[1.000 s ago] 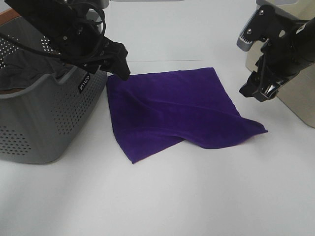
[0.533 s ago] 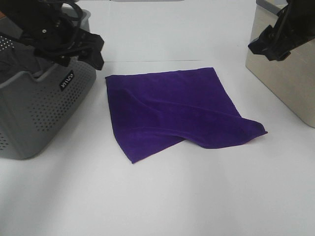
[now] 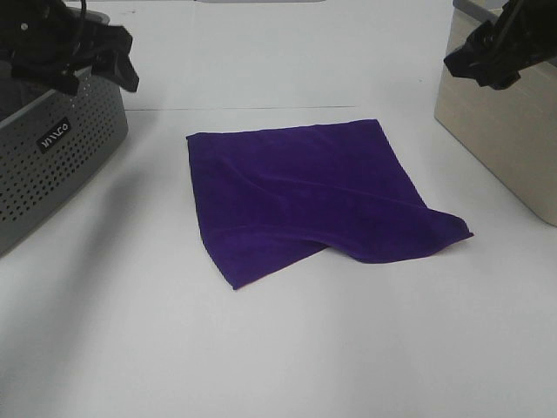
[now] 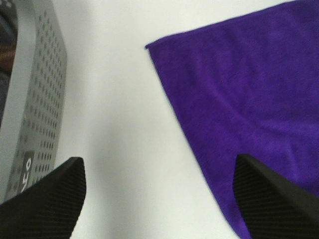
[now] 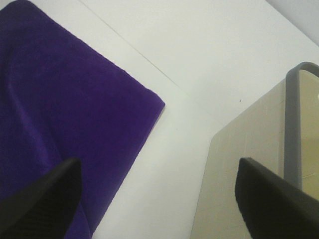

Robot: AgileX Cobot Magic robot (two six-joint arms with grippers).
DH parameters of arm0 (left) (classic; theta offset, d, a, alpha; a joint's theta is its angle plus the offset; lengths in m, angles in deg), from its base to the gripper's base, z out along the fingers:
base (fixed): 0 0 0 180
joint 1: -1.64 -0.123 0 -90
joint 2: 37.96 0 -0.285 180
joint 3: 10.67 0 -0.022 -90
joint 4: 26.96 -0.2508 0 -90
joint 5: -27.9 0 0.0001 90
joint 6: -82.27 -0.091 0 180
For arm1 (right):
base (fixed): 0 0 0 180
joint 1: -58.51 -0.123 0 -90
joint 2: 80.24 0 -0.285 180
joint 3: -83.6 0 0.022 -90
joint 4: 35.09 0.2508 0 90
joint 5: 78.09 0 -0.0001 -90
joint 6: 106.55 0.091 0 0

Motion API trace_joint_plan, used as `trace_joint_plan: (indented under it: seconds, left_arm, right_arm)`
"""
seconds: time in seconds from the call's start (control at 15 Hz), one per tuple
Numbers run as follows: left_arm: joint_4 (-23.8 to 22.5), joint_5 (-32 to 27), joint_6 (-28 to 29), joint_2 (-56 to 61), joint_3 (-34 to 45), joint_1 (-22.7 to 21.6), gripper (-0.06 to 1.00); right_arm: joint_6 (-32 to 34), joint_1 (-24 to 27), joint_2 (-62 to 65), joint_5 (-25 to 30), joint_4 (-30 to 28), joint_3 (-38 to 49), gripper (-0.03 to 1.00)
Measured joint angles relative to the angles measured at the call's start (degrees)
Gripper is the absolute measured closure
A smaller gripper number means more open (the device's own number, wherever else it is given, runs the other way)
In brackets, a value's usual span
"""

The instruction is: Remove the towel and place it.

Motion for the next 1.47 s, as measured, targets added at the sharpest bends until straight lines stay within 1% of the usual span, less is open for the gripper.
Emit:
trace_joint_plan:
  seconds: [0.07,0.13,0.2,0.27,0.4,0.53,0.6,0.67,0.8,0.87,0.93,1.0,1.07,1.13,1.33,1.4,1.47]
  left_arm:
    - [1.55,-0.06,-1.2,2.75,-3.9,0.06,0.2]
    - [1.72,-0.11,-1.49,5.16,-6.42,0.06,0.2]
    - [0.97,-0.74,-1.49,7.1,-8.25,0.06,0.2]
    - [-0.57,-1.89,-1.32,8.94,-8.88,0.06,0.2]
    - [-7.33,-5.27,1.83,12.03,-8.94,0.06,0.2]
    - [-15.64,-10.43,6.07,15.36,-8.65,0.06,0.2]
    - [-18.39,-11.57,7.68,18.05,-7.1,0.06,0.2]
    - [-19.42,-11.57,8.37,19.82,-5.56,0.06,0.2]
    - [-20.34,-10.03,9.57,27.96,4.01,0.06,0.2]
    - [-20.23,-9.17,9.68,32.66,9.57,0.06,0.2]
    - [-20.05,-7.91,9.68,40.79,18.33,0.06,0.2]
    - [-20.05,-7.33,9.68,43.54,21.31,0.06,0.2]
    - [-20.0,-6.93,9.68,48.64,26.81,0.06,0.2]
    - [-19.71,-5.96,9.68,59.3,34.89,0.06,0.2]
    - [-19.25,-6.19,9.74,72.99,44.81,0.06,0.2]
    - [-19.14,-6.36,9.74,74.89,46.07,0.06,0.2]
    - [-19.14,-7.05,9.74,79.58,48.93,0.06,0.2]
  right_arm:
    - [7.62,0.0,4.58,0.11,0.0,0.0,0.21]
    - [10.08,0.0,6.07,0.23,0.0,0.0,0.22]
    - [16.16,0.0,9.0,1.55,-0.8,0.0,0.23]
    - [21.08,0.0,11.52,4.18,-3.04,0.0,0.24]
    - [31.51,0.0,15.64,13.81,-9.74,-0.4,0.25]
    - [38.85,0.0,18.79,26.24,-15.07,-1.78,0.25]
    - [40.11,0.0,20.28,31.11,-16.39,-2.06,0.25]
    - [40.39,0.0,22.0,35.75,-16.73,-2.12,0.25]
    - [40.22,0.0,24.87,39.71,-16.67,-2.12,0.25]
    - [39.53,0.0,29.34,40.51,-15.36,-1.43,0.25]
    - [39.13,0.0,32.89,40.57,-14.27,0.29,0.25]
    - [38.96,0.0,35.01,40.62,-13.92,1.72,0.25]
    - [38.79,0.0,39.36,40.68,-13.41,5.04,0.25]
    - [38.73,0.0,46.75,40.91,-13.12,13.64,0.25]
    - [38.79,0.0,57.81,41.14,-12.49,23.55,0.25]
    - [38.96,0.0,59.19,41.14,-12.83,24.52,0.25]
    - [39.71,0.0,62.28,41.14,-12.49,26.41,0.25]
